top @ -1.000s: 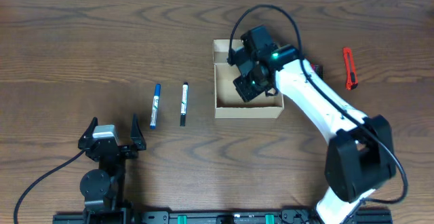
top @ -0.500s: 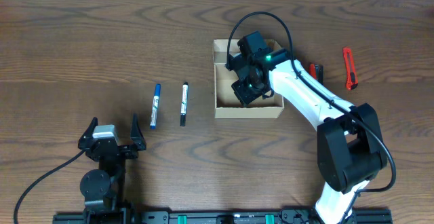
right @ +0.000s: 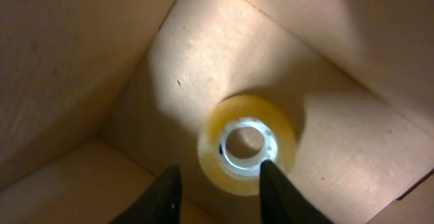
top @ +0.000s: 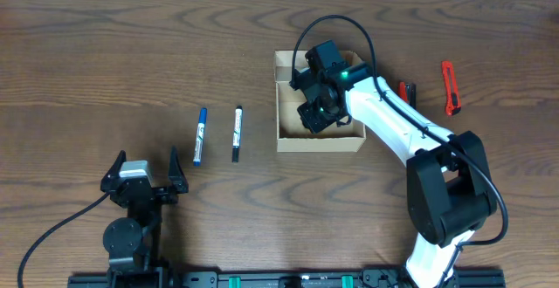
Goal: Pack container
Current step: 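Carry the tape roll into the cardboard box and release it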
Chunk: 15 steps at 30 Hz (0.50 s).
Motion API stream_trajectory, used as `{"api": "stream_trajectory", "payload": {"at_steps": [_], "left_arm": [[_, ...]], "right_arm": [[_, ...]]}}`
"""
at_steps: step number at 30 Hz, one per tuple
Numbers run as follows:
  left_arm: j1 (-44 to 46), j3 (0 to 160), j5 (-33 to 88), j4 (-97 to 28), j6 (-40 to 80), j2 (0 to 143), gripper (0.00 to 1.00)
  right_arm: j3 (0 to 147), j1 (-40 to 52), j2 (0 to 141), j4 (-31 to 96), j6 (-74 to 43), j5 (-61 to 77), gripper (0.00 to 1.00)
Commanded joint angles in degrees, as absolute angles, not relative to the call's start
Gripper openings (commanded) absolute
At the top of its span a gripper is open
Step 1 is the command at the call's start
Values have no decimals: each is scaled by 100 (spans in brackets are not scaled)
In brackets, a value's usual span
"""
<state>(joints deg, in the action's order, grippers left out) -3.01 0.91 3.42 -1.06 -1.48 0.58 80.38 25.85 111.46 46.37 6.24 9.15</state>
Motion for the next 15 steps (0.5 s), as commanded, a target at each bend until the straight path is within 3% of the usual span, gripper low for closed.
{"api": "stream_trajectory", "payload": {"at_steps": [1,15], "left_arm": [[-320,27,408,-408,-128,21,95],[-320,27,408,-408,-128,21,95]], "right_arm": [[7990,2624,11303,4617,587,926,30],[7996,2617,11306,4543,609,921,40]]}}
